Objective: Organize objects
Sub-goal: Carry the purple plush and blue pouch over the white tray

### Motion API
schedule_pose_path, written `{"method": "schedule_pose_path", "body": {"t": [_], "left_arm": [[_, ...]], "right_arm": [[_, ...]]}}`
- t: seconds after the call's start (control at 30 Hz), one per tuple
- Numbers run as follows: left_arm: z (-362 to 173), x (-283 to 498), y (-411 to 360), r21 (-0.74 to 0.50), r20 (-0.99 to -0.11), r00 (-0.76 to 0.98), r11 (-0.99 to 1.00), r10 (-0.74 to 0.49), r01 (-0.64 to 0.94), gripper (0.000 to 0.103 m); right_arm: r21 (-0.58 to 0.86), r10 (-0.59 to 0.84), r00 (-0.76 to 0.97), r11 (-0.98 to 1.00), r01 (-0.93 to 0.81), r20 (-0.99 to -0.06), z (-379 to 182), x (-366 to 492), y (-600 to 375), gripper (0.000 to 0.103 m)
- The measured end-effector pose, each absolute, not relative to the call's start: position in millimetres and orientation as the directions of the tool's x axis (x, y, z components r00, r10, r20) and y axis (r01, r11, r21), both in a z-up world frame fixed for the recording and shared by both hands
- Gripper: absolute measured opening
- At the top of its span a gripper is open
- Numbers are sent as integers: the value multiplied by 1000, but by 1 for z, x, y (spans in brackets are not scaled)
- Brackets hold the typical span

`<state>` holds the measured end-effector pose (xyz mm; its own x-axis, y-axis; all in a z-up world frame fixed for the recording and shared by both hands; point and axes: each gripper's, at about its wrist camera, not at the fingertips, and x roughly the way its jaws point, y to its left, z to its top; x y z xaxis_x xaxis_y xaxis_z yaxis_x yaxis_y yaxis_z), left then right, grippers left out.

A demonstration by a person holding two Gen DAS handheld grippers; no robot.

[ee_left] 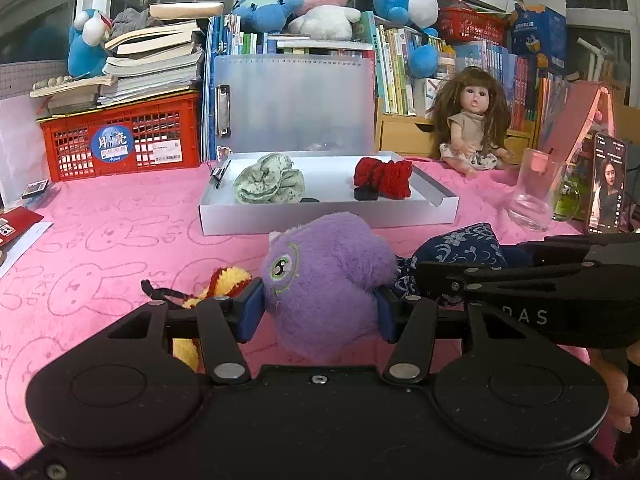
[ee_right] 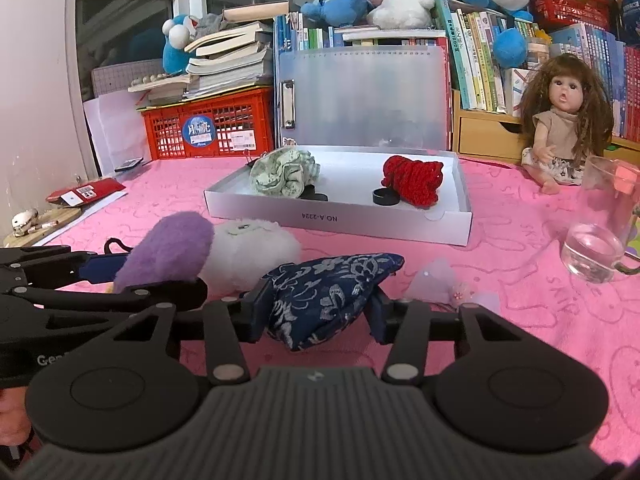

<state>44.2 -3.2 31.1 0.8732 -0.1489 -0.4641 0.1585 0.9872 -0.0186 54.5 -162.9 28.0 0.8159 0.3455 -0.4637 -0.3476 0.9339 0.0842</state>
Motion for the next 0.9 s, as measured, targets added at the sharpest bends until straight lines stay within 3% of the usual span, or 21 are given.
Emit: {"method": "schedule_pose_path", "body": {"t": [0.37, 0.9], "left_arm": [[47, 59, -11, -6, -438, 886, 986, -153, 167, 48], [83, 106, -16, -38, -399, 899, 983, -178, 178, 47]], "right_arm": [[75, 322, 844, 944, -322, -429, 42, 59, -162, 44], [117, 298, 877, 955, -274, -376, 72, 92, -172, 42]]}}
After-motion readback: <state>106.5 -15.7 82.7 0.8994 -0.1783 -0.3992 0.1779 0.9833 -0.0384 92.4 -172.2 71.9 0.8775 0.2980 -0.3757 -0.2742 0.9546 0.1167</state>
